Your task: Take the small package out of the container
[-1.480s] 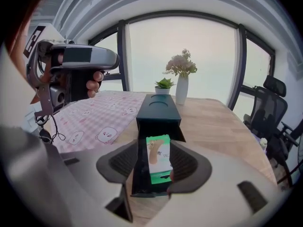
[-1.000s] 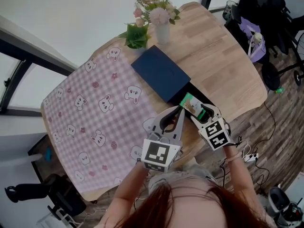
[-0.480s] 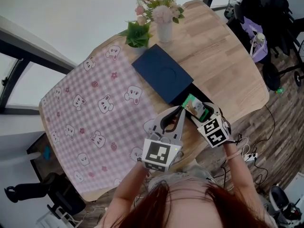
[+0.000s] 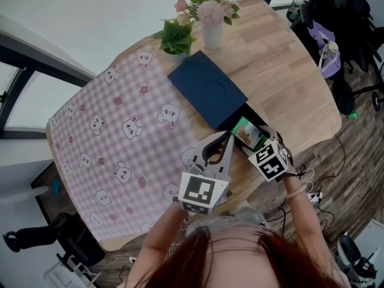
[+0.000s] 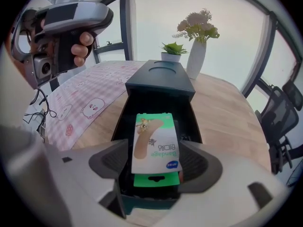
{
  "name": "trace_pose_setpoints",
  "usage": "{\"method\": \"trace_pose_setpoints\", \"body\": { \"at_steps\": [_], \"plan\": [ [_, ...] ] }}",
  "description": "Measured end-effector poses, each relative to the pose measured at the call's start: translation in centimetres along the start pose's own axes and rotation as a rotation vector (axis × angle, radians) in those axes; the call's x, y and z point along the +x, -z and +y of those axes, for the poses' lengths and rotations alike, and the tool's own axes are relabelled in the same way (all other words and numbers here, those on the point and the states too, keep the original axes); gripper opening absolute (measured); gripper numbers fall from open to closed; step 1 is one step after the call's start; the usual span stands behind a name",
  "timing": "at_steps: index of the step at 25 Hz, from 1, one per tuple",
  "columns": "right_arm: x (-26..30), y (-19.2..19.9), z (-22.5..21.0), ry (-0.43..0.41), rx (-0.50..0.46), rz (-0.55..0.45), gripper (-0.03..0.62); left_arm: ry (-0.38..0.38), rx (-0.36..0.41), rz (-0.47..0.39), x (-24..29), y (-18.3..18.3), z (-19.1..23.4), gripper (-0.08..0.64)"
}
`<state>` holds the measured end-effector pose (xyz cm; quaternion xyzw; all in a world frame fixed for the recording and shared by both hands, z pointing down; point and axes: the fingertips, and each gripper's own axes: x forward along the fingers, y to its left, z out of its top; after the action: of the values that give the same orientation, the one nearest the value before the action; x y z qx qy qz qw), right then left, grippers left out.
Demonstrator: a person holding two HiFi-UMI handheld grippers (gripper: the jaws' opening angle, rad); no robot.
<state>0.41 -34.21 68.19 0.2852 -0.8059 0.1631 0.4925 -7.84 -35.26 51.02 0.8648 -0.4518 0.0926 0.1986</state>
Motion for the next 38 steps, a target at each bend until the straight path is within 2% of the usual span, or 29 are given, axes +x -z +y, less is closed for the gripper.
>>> {"method": "trace_pose_setpoints", "body": {
  "at_steps": [7,14,26,38],
  "plan": [
    [0.7,0.5,-0.1,-0.008,0.009,0.072,0.347,-0.007,-0.015,0.008,0.2,0.5,0.4,0.017],
    [1.5,1.0,-0.5,0.012,0.013,0.144,0.337,-0.009,-0.029,0.013,0.5,0.8,0.8,0.017],
    [0.2,0.5,-0.2,0.051,-0.076,0.085,0.322,-0.028,-0.015,0.017,0.0,1.0,0.9,0.017],
    [-2.9,-0.7,-0.3,0.088,-0.04,-0.017,0.321,-0.054,0.017,-0.006,-1.1,0.1,-0.4,0.017]
  ]
}}
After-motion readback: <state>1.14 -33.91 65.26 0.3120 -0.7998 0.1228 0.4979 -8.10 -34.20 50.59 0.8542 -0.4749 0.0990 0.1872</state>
